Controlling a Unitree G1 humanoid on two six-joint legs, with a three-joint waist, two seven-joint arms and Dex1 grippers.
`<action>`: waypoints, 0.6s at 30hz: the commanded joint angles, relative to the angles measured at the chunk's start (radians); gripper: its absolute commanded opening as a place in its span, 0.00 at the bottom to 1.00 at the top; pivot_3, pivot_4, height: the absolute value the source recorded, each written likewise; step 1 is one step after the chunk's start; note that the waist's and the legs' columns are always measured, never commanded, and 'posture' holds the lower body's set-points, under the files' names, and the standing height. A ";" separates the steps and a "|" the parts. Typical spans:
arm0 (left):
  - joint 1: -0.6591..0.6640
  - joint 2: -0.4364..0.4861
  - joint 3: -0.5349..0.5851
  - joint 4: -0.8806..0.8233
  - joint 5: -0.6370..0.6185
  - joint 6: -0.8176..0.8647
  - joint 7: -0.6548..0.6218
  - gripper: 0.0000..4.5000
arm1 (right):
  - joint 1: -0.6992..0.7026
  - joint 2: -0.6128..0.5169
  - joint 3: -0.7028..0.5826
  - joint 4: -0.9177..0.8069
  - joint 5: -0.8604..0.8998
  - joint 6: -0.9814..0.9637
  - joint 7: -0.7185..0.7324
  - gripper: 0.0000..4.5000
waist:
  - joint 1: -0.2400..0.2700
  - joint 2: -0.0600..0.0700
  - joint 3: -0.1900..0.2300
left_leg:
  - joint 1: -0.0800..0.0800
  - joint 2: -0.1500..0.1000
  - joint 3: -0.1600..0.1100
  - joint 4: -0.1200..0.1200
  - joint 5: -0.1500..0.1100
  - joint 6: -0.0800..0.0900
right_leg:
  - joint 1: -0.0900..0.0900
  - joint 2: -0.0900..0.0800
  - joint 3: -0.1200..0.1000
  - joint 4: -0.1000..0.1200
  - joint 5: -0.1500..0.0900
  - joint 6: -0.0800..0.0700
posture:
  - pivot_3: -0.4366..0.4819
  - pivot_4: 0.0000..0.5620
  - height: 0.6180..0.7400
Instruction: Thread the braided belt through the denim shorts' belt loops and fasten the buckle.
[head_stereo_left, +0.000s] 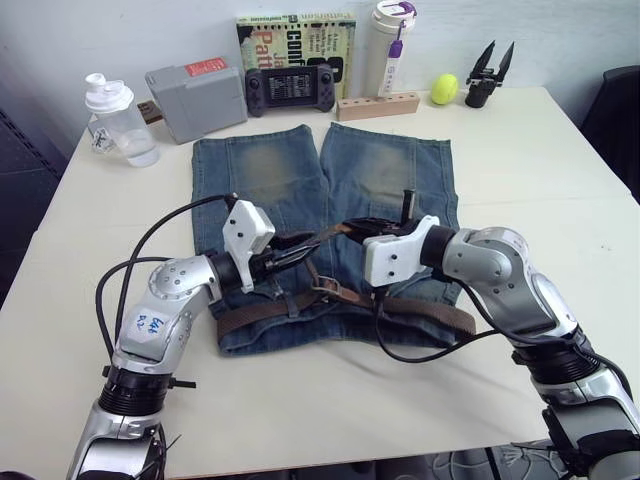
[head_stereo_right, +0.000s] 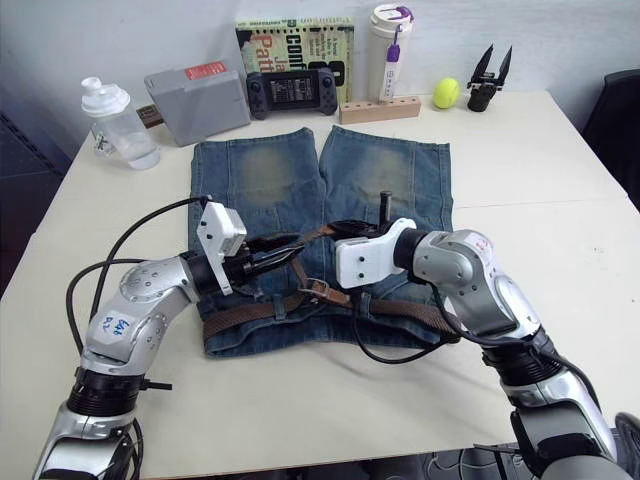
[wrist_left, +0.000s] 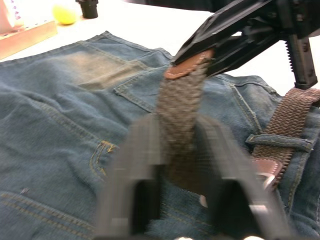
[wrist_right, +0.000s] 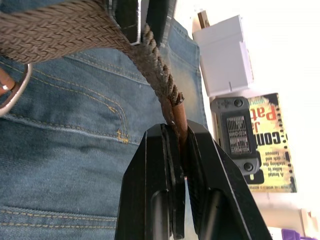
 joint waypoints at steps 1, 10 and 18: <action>-0.004 0.003 0.009 0.010 0.025 -0.017 0.013 0.00 | -0.018 0.008 -0.012 -0.046 0.024 -0.010 0.003 0.00 | -0.001 0.000 0.000 | 0.000 0.000 0.000 0.000 0.000 0.000 | 0.000 0.000 0.000 0.000 0.000 0.000 | 0.48 0.27 0.88; -0.009 -0.025 0.021 0.034 0.033 -0.038 0.033 0.00 | -0.005 0.067 -0.065 -0.088 0.095 0.174 0.008 0.10 | 0.000 0.000 0.000 | 0.000 0.000 0.000 0.000 0.000 0.000 | 0.000 0.000 0.000 0.000 0.000 0.000 | 0.48 0.27 0.88; 0.049 -0.115 0.086 0.005 -0.066 -0.041 0.061 0.00 | 0.067 0.111 -0.194 -0.177 0.244 0.718 0.021 0.94 | 0.007 0.000 0.000 | -0.001 0.000 -0.001 0.001 0.000 0.000 | 0.000 0.000 0.000 0.000 0.000 0.000 | 0.48 0.27 0.88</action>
